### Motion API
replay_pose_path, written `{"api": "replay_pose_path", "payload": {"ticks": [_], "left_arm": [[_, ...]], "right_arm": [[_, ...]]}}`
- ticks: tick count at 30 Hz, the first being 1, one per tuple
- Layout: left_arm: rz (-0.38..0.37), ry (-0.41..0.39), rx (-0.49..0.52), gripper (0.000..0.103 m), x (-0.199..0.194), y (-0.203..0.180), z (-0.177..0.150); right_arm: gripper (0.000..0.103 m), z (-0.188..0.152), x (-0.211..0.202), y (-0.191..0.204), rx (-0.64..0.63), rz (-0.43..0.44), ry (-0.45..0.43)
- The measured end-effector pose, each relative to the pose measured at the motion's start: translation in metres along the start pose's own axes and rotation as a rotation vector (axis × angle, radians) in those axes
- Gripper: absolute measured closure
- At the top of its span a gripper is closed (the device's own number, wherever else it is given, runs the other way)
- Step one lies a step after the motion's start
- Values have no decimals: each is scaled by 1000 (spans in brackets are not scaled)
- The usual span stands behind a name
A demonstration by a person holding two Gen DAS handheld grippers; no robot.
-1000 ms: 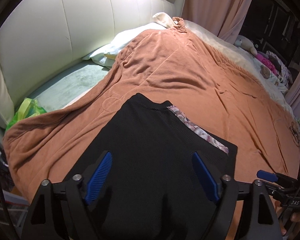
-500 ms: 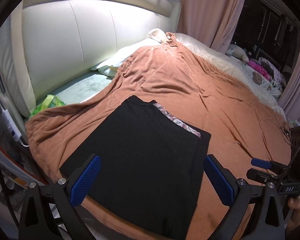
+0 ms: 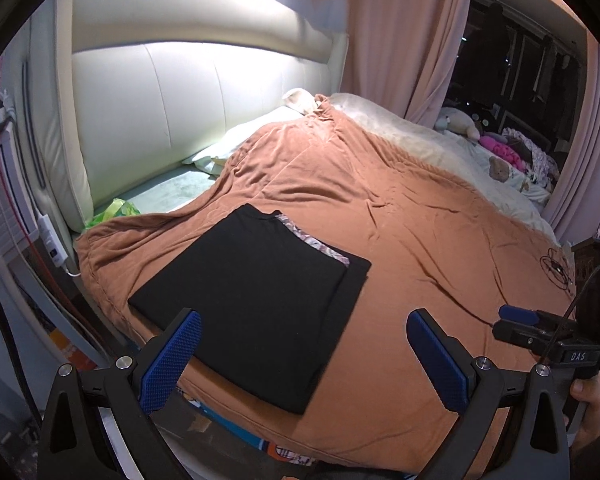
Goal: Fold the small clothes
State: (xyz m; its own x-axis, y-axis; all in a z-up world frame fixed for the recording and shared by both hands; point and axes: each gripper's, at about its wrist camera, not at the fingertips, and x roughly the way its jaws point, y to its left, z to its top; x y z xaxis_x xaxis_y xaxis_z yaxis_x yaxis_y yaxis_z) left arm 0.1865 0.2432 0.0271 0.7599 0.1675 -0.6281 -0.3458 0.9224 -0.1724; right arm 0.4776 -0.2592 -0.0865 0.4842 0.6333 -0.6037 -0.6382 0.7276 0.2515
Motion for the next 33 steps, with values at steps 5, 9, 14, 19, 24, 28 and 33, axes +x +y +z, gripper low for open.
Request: {"api": "replay_pose_path", "payload": {"ticks": [5, 9, 14, 19, 24, 28, 33], "left_arm": [[-8, -25, 9, 0, -28, -21, -22], [-21, -46, 12, 0, -50, -36, -41], [-32, -60, 4, 0, -73, -47, -65], [-36, -78, 36, 0, -93, -58, -89], [-63, -96, 105, 0, -114, -79, -113], [-92, -112, 174, 0, -131, -97, -134], [-130, -123, 212, 0, -148, -112, -159]], "right_arm": [[0, -27, -48, -2, -22, -21, -59], [0, -53, -85, 0, -39, -34, -99], [0, -87, -124, 4, -65, -82, -134], [0, -124, -158, 13, -74, -141, -170], [0, -158, -187, 31, -84, -197, -210], [0, -189, -207, 46, -83, -243, -251], [0, -227, -230, 57, -62, -276, -298]]}}
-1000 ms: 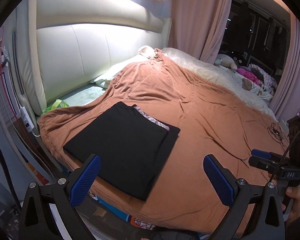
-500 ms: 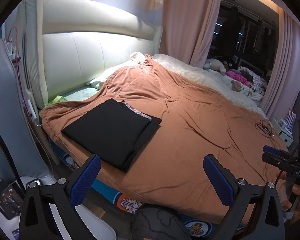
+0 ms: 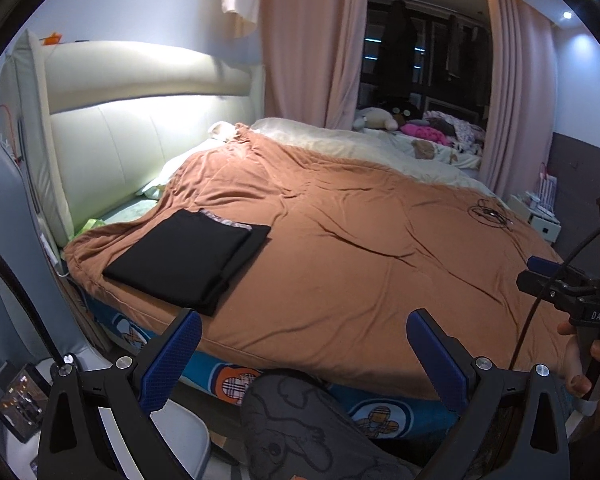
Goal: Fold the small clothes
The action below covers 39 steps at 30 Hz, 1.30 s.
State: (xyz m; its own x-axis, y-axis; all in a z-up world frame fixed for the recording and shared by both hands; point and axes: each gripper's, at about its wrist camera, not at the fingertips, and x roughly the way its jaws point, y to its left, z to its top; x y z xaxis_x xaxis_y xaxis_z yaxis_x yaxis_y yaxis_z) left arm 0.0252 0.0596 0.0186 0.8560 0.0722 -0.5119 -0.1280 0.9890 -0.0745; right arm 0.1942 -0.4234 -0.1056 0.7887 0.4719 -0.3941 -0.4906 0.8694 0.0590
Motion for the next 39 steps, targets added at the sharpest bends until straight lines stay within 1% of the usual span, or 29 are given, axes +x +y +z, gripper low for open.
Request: {"api": "replay_pose_path", "payload": {"ticks": [3, 8, 13, 23, 29, 39], "left_arm": [[-15, -14, 23, 0, -8, -10, -8], [-56, -33, 10, 0, -20, -22, -24], [-62, -52, 26, 0, -27, -30, -30], [-61, -98, 49, 0, -43, -40, -34], [-71, -104, 47, 0, -47, -42, -33], [-54, -113, 34, 0, -52, -41, -33]], "right_arm": [[0, -16, -16, 1, 10, -30, -18], [0, -40, -43, 3, 55, -48, -37], [0, -52, -55, 8, 69, -82, -43], [0, -55, -66, 13, 79, -96, -71], [0, -60, -71, 12, 74, -119, -73], [0, -59, -73, 12, 69, -134, -73]]}}
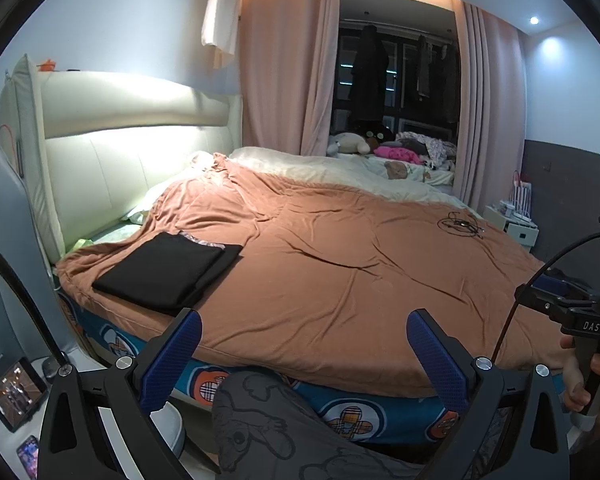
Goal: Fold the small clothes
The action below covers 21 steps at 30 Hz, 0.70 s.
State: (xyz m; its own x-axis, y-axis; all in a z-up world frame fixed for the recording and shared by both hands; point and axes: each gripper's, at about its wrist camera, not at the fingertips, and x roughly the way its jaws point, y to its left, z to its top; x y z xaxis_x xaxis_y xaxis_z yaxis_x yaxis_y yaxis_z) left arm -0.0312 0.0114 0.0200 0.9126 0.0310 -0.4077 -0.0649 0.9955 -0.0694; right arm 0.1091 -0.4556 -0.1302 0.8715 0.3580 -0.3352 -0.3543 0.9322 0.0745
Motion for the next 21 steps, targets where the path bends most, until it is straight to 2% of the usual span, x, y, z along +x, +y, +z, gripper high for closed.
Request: {"api": "replay_pose_path", "payload": {"ticks": [21], "left_arm": [[-5, -9, 7, 0, -5, -5, 3]], "right_arm": [[0, 0, -4, -4, -5, -4, -4]]}}
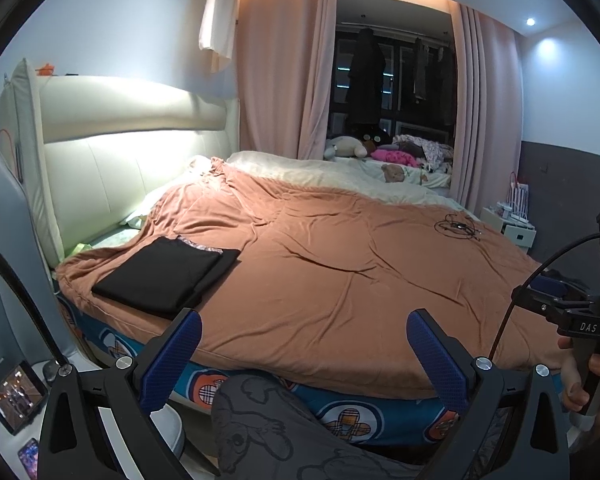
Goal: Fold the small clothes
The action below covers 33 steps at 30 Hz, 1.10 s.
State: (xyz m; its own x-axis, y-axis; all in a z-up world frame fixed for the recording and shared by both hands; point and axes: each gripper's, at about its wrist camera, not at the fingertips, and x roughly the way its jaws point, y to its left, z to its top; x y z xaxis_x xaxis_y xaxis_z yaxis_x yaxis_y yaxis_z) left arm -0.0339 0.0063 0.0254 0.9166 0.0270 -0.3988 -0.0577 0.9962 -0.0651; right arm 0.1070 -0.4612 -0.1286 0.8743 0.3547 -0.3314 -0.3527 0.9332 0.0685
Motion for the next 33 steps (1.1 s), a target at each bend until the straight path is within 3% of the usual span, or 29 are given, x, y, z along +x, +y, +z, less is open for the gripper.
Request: {"api": "replay_pose_path", "payload": {"ticks": [33], "left_arm": [[-3, -16, 3, 0, -16, -10, -1]], "right_arm": [[0, -2, -4, 0, -9, 1, -3]]}}
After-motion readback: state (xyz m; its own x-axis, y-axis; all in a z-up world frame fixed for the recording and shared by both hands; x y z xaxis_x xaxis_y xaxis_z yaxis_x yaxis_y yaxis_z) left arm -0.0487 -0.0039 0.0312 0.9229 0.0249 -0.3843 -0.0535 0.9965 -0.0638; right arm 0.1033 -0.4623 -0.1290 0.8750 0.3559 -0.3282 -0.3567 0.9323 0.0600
